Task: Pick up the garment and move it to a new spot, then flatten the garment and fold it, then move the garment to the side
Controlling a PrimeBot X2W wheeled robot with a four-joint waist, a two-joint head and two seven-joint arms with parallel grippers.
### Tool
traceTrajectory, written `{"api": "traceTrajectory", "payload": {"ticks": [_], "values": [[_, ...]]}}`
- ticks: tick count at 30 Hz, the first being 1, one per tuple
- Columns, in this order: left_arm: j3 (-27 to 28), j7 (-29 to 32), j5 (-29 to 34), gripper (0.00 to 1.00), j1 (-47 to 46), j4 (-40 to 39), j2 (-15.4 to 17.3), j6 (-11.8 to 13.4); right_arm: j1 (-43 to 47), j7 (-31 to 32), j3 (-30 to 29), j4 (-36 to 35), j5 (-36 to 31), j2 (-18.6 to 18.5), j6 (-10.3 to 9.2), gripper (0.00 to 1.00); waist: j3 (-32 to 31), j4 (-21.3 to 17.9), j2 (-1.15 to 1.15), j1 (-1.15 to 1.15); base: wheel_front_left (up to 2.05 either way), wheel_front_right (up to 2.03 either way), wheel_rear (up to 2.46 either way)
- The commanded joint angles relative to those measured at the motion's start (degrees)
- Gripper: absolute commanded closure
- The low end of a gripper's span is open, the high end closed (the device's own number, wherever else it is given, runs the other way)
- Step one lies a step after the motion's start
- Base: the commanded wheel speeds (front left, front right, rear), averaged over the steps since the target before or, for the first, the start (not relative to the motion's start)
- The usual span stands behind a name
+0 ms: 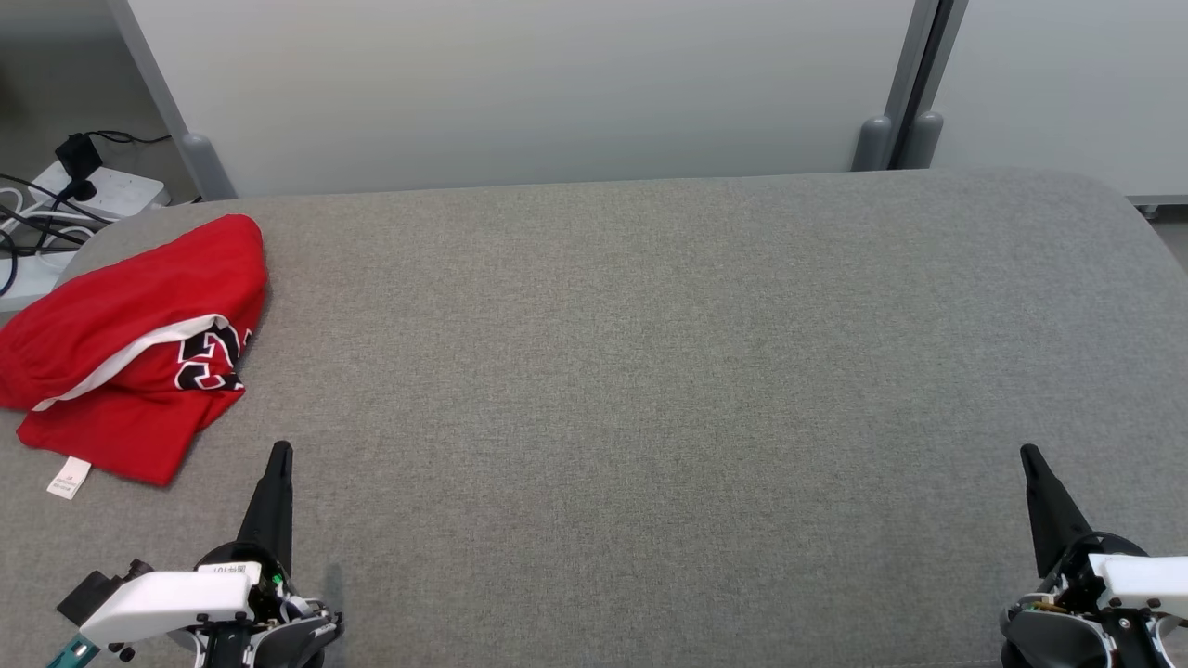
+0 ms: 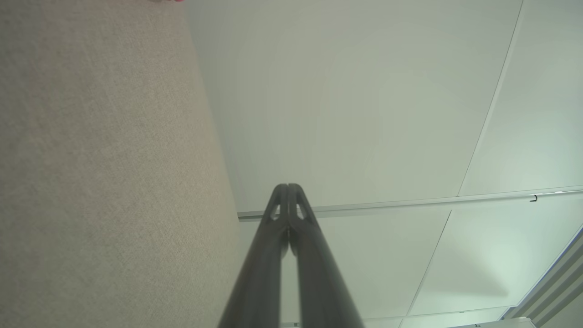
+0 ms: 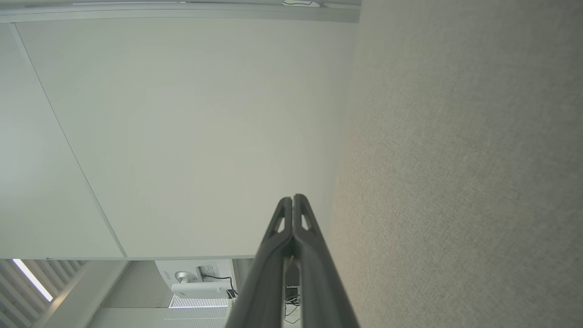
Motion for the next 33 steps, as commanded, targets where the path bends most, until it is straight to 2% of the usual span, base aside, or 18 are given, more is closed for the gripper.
{"api": "traceTrajectory", "payload": {"ticks": [1, 33], "values": [[1.59, 0.17, -0.22, 1.0, -1.33, -1.6, 1.28, -0.48, -1.03, 0.43, 0.88, -1.72, 0.67, -0.6, 0.26, 1.0, 0.0, 0.0, 0.0, 0.0, 0.0, 0.0, 0.0], [1.59, 0.17, -0.22, 1.0, -1.33, -1.6, 1.28, -0.48, -1.03, 0.43, 0.88, -1.72, 0.67, -0.6, 0.26, 1.0, 0.0, 0.0, 0.0, 0.0, 0.0, 0.0, 0.0]]}}
